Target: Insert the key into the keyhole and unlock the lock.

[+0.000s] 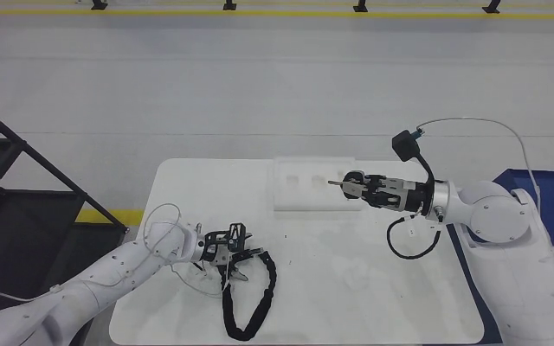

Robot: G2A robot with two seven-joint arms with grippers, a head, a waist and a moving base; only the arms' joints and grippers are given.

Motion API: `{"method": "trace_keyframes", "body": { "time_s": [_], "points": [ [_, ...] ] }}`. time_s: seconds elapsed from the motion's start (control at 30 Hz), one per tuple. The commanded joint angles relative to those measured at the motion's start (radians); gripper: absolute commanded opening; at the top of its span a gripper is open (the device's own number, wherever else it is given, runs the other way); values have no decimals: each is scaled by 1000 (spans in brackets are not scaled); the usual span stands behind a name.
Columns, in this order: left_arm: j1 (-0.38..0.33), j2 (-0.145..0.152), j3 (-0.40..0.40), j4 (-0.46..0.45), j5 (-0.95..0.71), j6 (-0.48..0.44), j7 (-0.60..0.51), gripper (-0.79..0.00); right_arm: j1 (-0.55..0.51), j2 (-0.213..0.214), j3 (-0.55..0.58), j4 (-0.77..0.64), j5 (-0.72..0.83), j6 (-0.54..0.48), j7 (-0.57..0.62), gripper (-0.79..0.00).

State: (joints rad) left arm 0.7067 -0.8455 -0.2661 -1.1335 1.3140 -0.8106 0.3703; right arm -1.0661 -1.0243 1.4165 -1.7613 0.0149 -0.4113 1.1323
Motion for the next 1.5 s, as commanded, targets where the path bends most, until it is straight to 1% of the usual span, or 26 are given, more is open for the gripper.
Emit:
{"method": "trace_keyframes", "body": {
  "time_s": [0.0,0.1,0.13,0.2,0.27,0.3,0.33,0.4,0.5,0.53,0.57,0.83,0.97,1.17,1.37,1.47],
  "points": [
    [5,-5,-6,7,13,10,9,0,0,0,0,0,0,0,0,-785],
    [8,-14,-16,17,23,17,15,0,0,0,0,0,0,0,0,-785],
    [9,-16,-17,19,25,16,15,-123,0,0,0,0,0,0,0,-785],
    [10,-23,-25,30,27,13,15,-317,0,0,0,0,0,0,0,-785],
    [11,-30,-29,38,33,14,12,-354,0,0,0,0,0,0,0,-785],
    [12,-34,-31,41,36,15,10,-394,0,0,0,0,0,0,0,-785],
    [13,-37,-33,44,40,14,8,-416,0,0,0,0,0,0,0,-785],
    [16,-43,-36,52,47,12,2,-437,0,0,0,0,0,0,0,-785],
    [20,-52,-42,63,54,10,-2,-526,0,0,0,0,0,0,0,-785],
    [21,-54,-44,66,56,7,-2,-705,0,0,0,0,0,0,0,-785],
    [22,-57,-46,69,57,5,-1,-785,0,0,0,0,0,0,0,-785],
    [28,-75,-74,87,53,4,1,-785,0,0,0,0,0,0,0,-785],
    [32,-69,-99,65,60,-8,30,-785,0,0,0,0,0,0,0,-785],
    [55,-32,-161,-6,67,-47,88,-785,0,0,0,0,0,0,0,-785],
    [97,17,-249,-117,45,-79,131,-785,-15,0,-11,-10,-15,12,-20,-785],
    [126,41,-295,-173,28,-96,159,-785,-17,3,-29,-16,-14,25,4,-785]
  ]
}}
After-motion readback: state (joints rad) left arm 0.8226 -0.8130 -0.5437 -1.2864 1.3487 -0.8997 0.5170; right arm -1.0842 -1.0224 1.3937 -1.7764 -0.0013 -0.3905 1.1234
